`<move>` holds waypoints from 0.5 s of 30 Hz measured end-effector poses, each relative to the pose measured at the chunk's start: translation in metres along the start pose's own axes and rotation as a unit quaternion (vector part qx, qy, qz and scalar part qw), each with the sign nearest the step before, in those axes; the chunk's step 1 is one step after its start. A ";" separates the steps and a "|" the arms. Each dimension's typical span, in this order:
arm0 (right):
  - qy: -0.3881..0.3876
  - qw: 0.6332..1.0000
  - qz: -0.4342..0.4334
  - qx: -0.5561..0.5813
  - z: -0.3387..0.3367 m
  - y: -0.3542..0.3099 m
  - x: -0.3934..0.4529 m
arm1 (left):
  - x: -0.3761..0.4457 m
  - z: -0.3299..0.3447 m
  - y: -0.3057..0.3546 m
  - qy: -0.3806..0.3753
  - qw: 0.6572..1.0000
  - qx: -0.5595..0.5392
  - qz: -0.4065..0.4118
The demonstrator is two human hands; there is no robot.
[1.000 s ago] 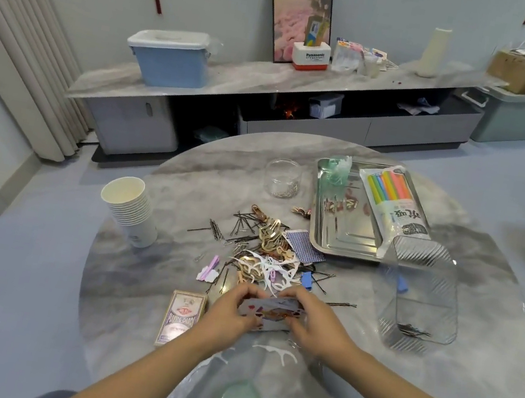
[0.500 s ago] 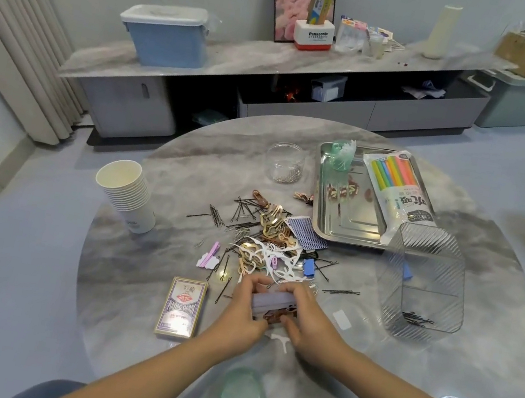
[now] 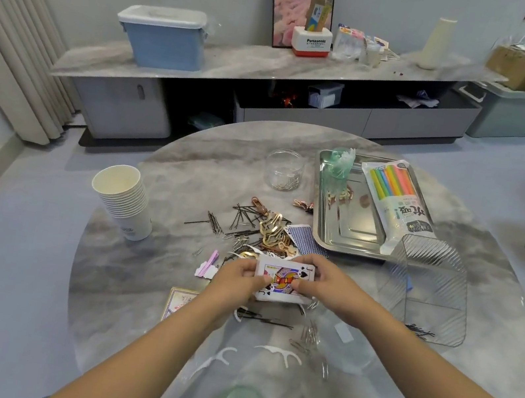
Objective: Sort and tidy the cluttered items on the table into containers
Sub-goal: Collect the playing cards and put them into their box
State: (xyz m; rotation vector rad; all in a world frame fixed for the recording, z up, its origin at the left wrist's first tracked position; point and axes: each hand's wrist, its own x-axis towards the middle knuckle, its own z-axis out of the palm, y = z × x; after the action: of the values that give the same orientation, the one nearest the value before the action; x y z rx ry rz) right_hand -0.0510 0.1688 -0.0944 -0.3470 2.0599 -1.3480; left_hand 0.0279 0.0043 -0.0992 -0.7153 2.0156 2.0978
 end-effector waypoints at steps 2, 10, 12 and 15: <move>0.041 0.998 -0.039 -0.040 -0.003 -0.003 0.008 | 0.003 -0.005 0.007 0.049 0.998 -0.027 -0.016; 0.212 0.788 -0.109 -0.567 0.000 -0.009 0.057 | 0.023 -0.036 0.020 0.194 0.977 -0.084 -0.014; 0.210 0.751 -0.093 -0.619 0.005 -0.014 0.067 | 0.023 -0.033 0.021 0.187 0.979 -0.077 -0.019; 0.184 0.710 -0.035 -0.679 0.008 -0.021 0.079 | 0.023 -0.028 0.020 0.170 0.983 -0.066 -0.022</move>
State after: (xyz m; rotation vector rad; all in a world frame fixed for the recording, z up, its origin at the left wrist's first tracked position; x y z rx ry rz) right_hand -0.1081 0.1108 -0.1069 -0.7824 3.0617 0.4237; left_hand 0.0058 -0.0298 -0.0903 -1.2023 2.0036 2.2251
